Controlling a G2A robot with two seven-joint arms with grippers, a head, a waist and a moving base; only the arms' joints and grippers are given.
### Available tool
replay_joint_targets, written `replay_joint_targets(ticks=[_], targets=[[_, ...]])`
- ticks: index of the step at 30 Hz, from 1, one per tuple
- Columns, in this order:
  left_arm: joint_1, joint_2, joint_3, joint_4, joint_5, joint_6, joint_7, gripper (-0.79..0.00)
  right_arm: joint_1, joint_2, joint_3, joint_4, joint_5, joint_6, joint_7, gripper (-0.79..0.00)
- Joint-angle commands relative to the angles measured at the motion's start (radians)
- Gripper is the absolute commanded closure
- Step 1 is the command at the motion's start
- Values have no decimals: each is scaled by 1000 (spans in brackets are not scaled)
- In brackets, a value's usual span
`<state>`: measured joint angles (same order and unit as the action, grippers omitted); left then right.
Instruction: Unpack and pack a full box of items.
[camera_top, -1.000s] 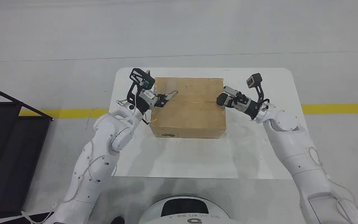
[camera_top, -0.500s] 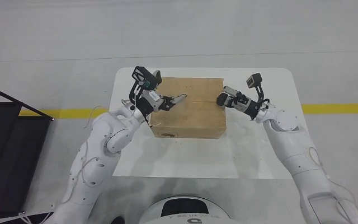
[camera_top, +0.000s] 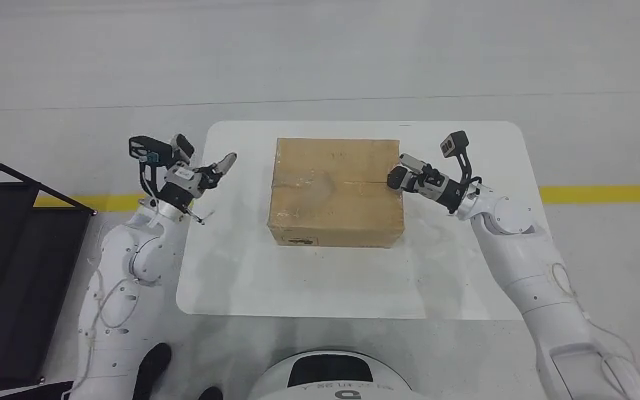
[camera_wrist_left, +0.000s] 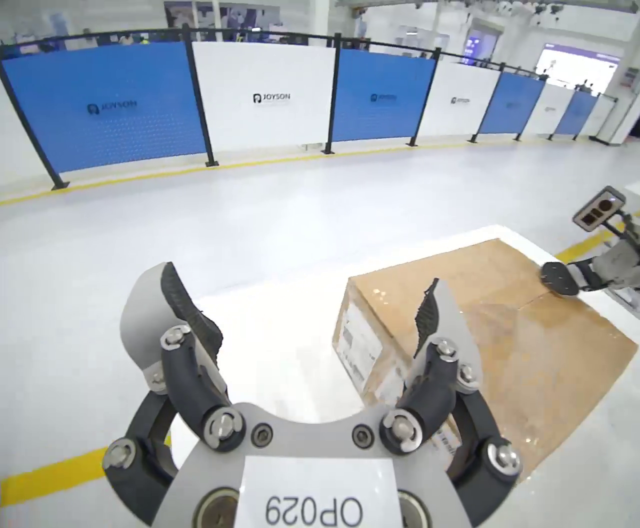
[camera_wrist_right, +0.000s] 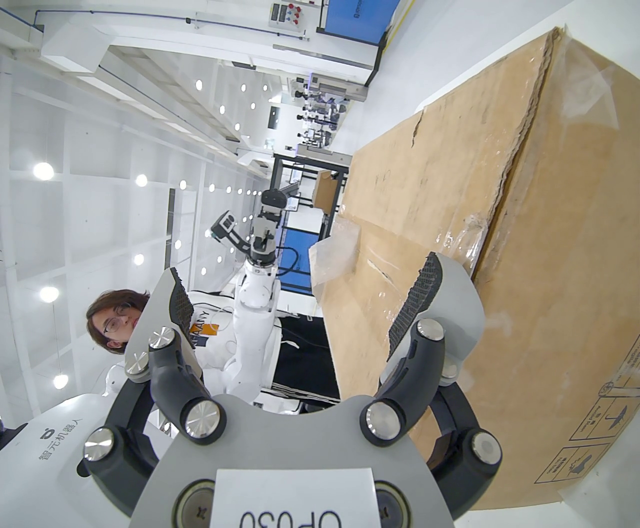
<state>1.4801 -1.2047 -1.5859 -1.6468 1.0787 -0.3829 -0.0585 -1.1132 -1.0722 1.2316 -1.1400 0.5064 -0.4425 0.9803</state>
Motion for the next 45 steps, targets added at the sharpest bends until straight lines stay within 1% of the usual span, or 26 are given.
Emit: replay_joint_targets(ticks=[1, 5, 10, 16, 21, 26, 32, 45], targets=[[-8, 0, 9, 40, 15, 6, -4, -785, 0, 0, 0, 0, 0, 0, 0, -785], [-53, -4, 73, 100, 78, 21, -27, -785, 0, 0, 0, 0, 0, 0, 0, -785], [-102, -13, 165, 146, 160, 47, -30, -785, 0, 0, 0, 0, 0, 0, 0, -785], [-138, -20, 227, 183, 186, 49, -21, -785, 0, 0, 0, 0, 0, 0, 0, -785], [-155, -24, 252, 196, 192, 60, -24, -785, 0, 0, 0, 0, 0, 0, 0, -785], [-179, -26, 279, 215, 212, 56, -64, -785, 0, 0, 0, 0, 0, 0, 0, -785], [-209, -32, 311, 230, 228, 81, -107, -785, 0, 0, 0, 0, 0, 0, 0, -785], [-210, -30, 322, 221, 231, 61, -115, -785, 0, 0, 0, 0, 0, 0, 0, -785]])
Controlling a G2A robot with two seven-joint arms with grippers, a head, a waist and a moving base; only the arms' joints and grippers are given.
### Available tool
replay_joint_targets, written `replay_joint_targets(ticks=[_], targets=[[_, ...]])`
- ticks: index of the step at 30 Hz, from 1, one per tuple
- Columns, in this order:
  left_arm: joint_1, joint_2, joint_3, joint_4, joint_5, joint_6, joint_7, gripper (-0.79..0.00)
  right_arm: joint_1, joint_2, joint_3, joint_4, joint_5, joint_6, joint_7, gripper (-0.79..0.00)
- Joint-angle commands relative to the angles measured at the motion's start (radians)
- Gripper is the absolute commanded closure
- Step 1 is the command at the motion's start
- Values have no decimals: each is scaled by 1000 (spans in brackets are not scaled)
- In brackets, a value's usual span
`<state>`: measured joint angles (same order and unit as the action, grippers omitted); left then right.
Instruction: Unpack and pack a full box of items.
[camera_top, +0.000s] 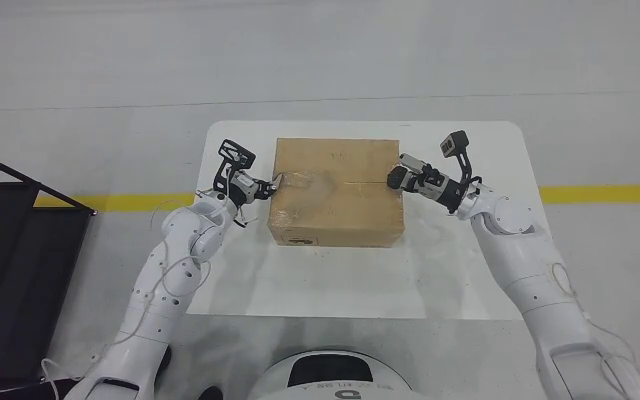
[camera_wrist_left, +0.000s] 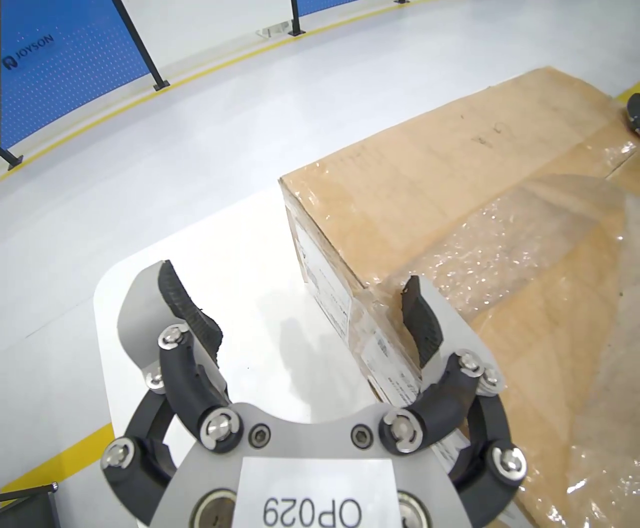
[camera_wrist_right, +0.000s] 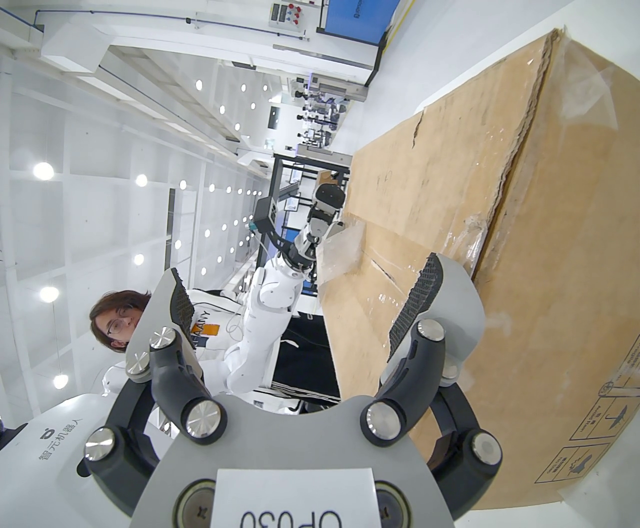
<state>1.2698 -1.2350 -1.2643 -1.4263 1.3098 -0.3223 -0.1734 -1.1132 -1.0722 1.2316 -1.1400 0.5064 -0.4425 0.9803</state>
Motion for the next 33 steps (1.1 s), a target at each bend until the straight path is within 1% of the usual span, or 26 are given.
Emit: replay_joint_targets(ticks=[1, 7, 9, 11, 14, 17, 27, 28, 29, 31, 32, 33], targets=[[0, 0, 0, 0, 0, 0, 0, -785, 0, 0, 0, 0, 0, 0, 0, -785], [0, 0, 0, 0, 0, 0, 0, -785, 0, 0, 0, 0, 0, 0, 0, -785], [0, 0, 0, 0, 0, 0, 0, -785, -3, -1, -1, -12, -2, 14, -16, -785], [0, 0, 0, 0, 0, 0, 0, -785, -12, -1, -1, -74, -27, 19, -44, -785], [0, 0, 0, 0, 0, 0, 0, -785, -47, 3, 0, -189, -140, 0, -111, -785], [0, 0, 0, 0, 0, 0, 0, -785, -100, 7, 9, -282, -223, 18, -189, -785], [0, 0, 0, 0, 0, 0, 0, -785, -100, 7, 9, -282, -223, 18, -189, -785], [0, 0, 0, 0, 0, 0, 0, -785, -101, 7, 5, -291, -263, 25, -205, -785], [0, 0, 0, 0, 0, 0, 0, -785, -108, 6, -8, -322, -346, 45, -255, -785], [0, 0, 0, 0, 0, 0, 0, -785, -141, 3, -46, -425, -577, 98, -397, -785], [0, 0, 0, 0, 0, 0, 0, -785, -164, 2, -61, -471, -653, 98, -435, -785], [0, 0, 0, 0, 0, 0, 0, -785, -184, 3, -72, -514, -686, 78, -439, -785]])
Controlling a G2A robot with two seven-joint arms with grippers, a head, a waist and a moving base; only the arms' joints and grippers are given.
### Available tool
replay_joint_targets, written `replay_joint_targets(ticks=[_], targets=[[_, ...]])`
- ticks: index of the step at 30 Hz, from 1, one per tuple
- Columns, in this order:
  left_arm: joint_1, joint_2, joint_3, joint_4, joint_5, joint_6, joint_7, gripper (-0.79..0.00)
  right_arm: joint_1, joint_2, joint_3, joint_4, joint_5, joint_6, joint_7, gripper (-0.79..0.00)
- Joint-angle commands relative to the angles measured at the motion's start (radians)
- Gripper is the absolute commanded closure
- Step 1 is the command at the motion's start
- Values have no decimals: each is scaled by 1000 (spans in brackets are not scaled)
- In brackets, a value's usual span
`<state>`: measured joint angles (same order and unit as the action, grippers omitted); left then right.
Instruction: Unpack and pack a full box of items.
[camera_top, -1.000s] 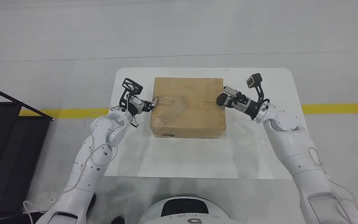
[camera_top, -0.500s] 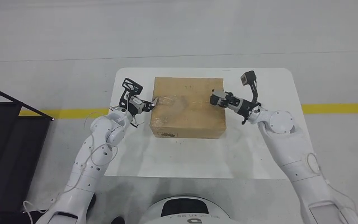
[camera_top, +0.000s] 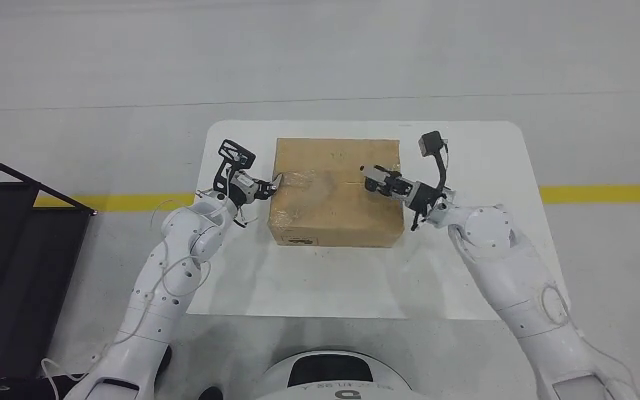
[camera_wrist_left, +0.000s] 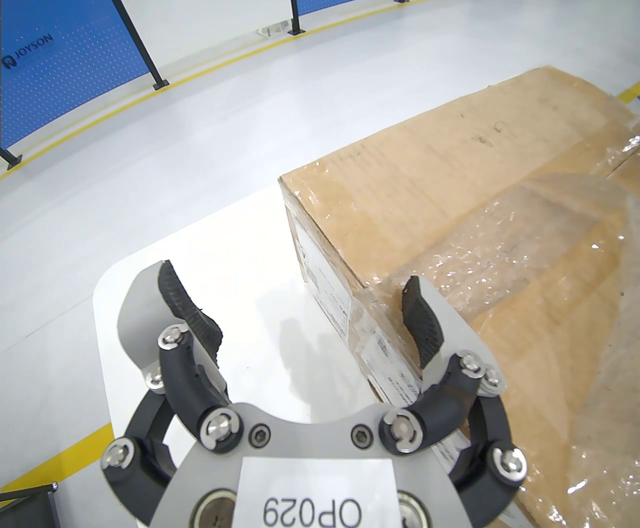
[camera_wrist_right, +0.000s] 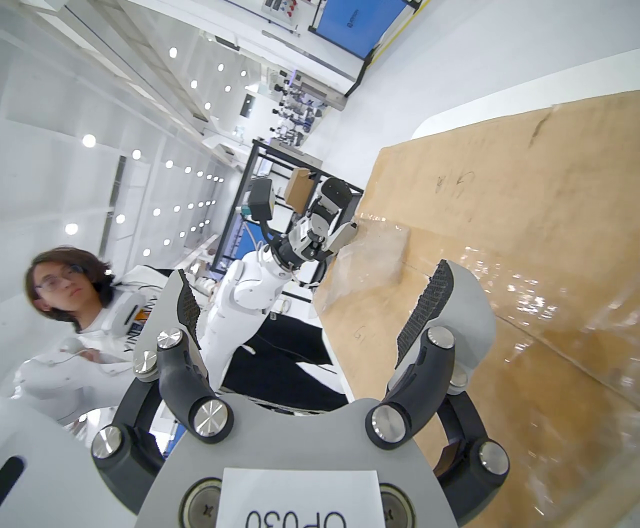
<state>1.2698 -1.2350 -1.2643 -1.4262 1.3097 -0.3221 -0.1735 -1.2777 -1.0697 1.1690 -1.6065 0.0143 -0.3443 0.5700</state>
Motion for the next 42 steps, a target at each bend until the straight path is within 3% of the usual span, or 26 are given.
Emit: replay_joint_targets(ticks=[1, 4, 7, 14, 24, 34, 39, 42], targets=[[0, 0, 0, 0, 0, 0, 0, -785, -33, 3, -4, -73, -243, -20, -43, -785], [0, 0, 0, 0, 0, 0, 0, -785, -72, 6, -32, -176, -501, 44, -97, -785], [0, 0, 0, 0, 0, 0, 0, -785, -89, -2, -99, -225, -762, 204, -143, -785], [0, 0, 0, 0, 0, 0, 0, -785, -69, -34, -253, -221, -1128, 523, -169, -785], [0, 0, 0, 0, 0, 0, 0, -785, -27, -81, -370, -175, -1357, 743, -178, -785], [0, 0, 0, 0, 0, 0, 0, -785, -37, -122, -402, -130, -1380, 828, -352, -785], [0, 0, 0, 0, 0, 0, 0, -785, -15, -153, -408, -69, -1410, 995, -405, -785], [0, 0, 0, 0, 0, 0, 0, -785, 23, -178, -425, -36, -1401, 1036, -392, -785]])
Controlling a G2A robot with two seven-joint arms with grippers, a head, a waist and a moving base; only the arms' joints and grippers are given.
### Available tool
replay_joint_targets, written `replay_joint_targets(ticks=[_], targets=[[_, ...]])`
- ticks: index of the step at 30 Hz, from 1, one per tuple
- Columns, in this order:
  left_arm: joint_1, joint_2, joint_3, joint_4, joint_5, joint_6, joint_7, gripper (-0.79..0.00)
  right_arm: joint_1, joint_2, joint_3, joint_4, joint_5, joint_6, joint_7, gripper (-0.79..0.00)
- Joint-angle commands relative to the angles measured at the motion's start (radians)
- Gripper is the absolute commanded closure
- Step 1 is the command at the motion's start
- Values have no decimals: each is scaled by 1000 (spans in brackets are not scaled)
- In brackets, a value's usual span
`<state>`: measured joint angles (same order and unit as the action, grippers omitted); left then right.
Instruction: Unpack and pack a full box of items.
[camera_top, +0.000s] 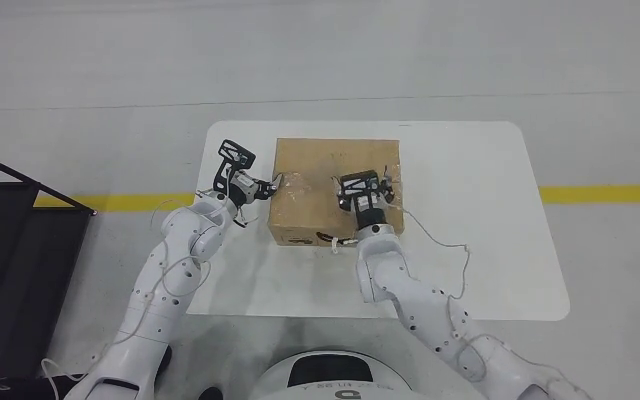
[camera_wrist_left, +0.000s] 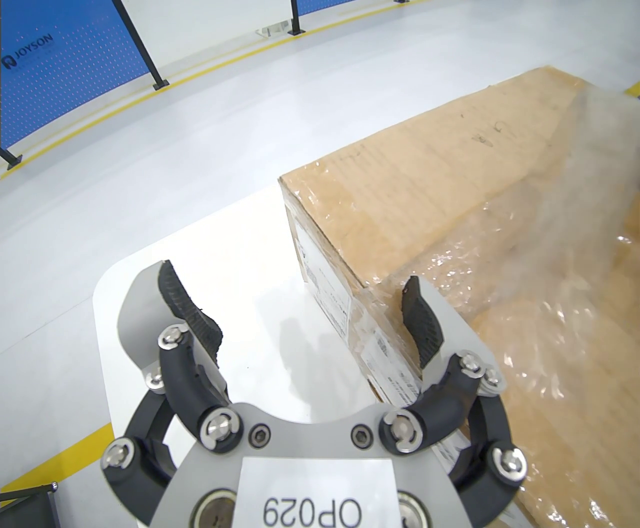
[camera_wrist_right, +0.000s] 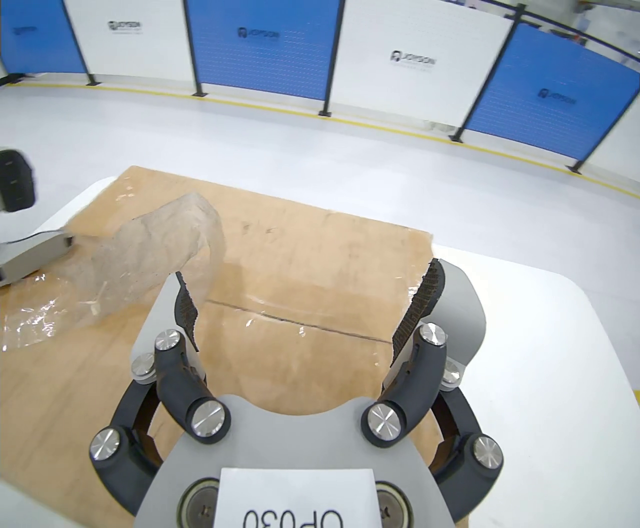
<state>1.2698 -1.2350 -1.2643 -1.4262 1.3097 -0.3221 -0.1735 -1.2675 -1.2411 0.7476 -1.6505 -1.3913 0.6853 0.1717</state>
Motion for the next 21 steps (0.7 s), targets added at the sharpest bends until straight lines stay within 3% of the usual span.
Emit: replay_joint_targets(ticks=[1, 11, 21], targets=[[0, 0, 0, 0, 0, 0, 0, -785, 24, -13, -7, 15, 10, 14, 12, -785], [0, 0, 0, 0, 0, 0, 0, -785, 25, -59, 45, 17, 106, 121, -50, -785], [0, 0, 0, 0, 0, 0, 0, -785, -118, -48, 302, -62, 290, 127, -170, -785]])
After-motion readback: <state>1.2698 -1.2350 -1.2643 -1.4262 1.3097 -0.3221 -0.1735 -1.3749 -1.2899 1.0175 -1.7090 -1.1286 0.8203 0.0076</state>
